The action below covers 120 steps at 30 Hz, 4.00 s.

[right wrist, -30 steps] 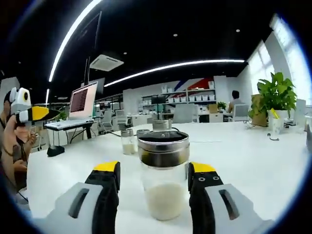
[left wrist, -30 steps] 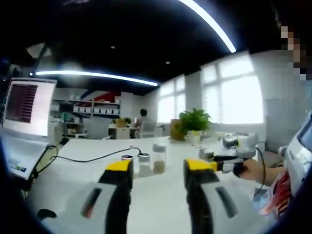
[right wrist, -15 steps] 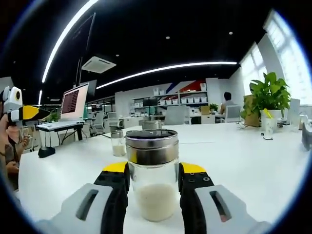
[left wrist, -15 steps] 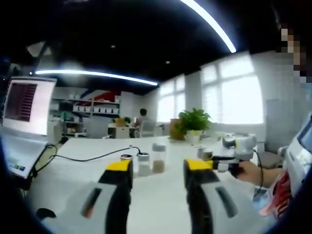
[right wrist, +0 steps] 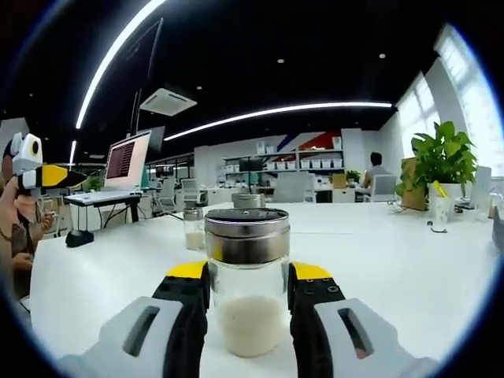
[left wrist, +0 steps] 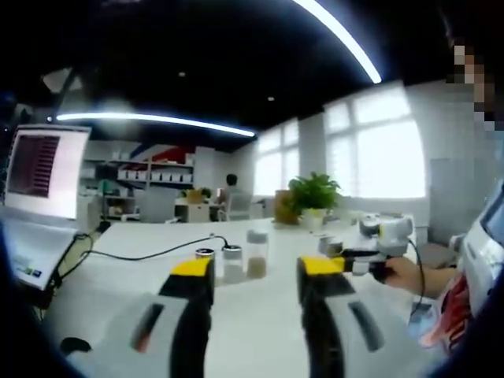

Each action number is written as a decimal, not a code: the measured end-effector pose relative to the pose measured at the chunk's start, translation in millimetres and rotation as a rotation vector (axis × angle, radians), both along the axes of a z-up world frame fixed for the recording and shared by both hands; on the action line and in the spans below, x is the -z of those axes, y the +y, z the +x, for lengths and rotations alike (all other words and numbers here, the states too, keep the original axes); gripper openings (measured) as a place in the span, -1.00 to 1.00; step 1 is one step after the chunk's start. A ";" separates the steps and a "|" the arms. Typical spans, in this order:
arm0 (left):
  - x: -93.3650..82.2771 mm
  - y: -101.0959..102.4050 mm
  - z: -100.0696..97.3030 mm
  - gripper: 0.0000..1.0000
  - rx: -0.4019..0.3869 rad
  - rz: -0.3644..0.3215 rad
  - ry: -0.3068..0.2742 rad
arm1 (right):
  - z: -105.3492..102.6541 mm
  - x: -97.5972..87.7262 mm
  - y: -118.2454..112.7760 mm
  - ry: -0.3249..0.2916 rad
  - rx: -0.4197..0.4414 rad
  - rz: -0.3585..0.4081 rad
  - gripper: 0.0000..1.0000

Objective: Rotate the seasoning bottle until the label or dispensing opening points toward the visible target arrow and the bottle remains upright within the marked orientation range

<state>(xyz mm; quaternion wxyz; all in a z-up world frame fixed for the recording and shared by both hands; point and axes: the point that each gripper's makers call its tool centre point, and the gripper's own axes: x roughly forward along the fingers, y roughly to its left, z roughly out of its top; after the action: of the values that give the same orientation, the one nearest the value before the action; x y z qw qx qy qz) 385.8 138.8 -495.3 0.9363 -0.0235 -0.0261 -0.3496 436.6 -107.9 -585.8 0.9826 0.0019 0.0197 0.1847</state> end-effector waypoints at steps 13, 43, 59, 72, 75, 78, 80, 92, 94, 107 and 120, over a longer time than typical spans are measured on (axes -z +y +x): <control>2.0 -3.1 -0.4 0.04 0.010 -0.002 0.015 | -2.8 -1.1 2.8 -0.029 -0.239 -0.006 -0.23; 5.7 6.5 9.3 1.00 -0.072 0.000 0.032 | -27.0 3.8 4.5 -0.004 -1.058 -0.003 -0.24; 12.4 6.2 13.3 1.00 -0.076 -0.006 0.078 | -26.7 2.6 4.2 -0.017 -1.088 0.009 -0.23; 13.3 9.3 14.5 1.00 -0.086 -0.014 0.091 | -29.8 -25.5 -18.5 -0.083 -0.915 0.046 0.09; 14.3 7.6 13.9 0.99 -0.081 -0.012 0.096 | -36.0 -38.4 -27.1 -0.128 -0.902 0.046 0.12; 14.9 6.1 13.2 0.99 -0.079 -0.013 0.100 | -39.8 -42.4 -34.1 -0.145 -0.892 0.028 0.15; 15.0 5.4 12.8 0.98 -0.078 -0.011 0.101 | -38.9 -43.8 -40.4 -0.150 -0.874 0.017 0.15; 21.2 4.2 14.6 0.93 -0.075 -0.012 0.133 | -4.0 -84.9 -81.4 -0.192 -0.733 0.161 0.33; 23.7 3.2 14.6 0.95 -0.072 -0.016 0.152 | 7.7 -89.7 -84.9 -0.202 -0.694 0.161 0.37; 14.1 6.7 16.3 0.94 -0.087 -0.025 0.088 | 105.1 -84.8 -85.8 -0.166 -0.572 0.183 0.59; 21.7 11.0 25.8 0.90 -0.093 -0.007 0.109 | 141.2 -31.1 -8.3 -0.048 -0.766 0.009 0.51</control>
<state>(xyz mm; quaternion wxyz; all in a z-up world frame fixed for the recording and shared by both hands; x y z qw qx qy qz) 411.6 149.7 -517.0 0.9514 -0.0443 0.0228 -0.3038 577.8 -116.2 -554.7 0.8426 -0.0055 -0.0049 0.5385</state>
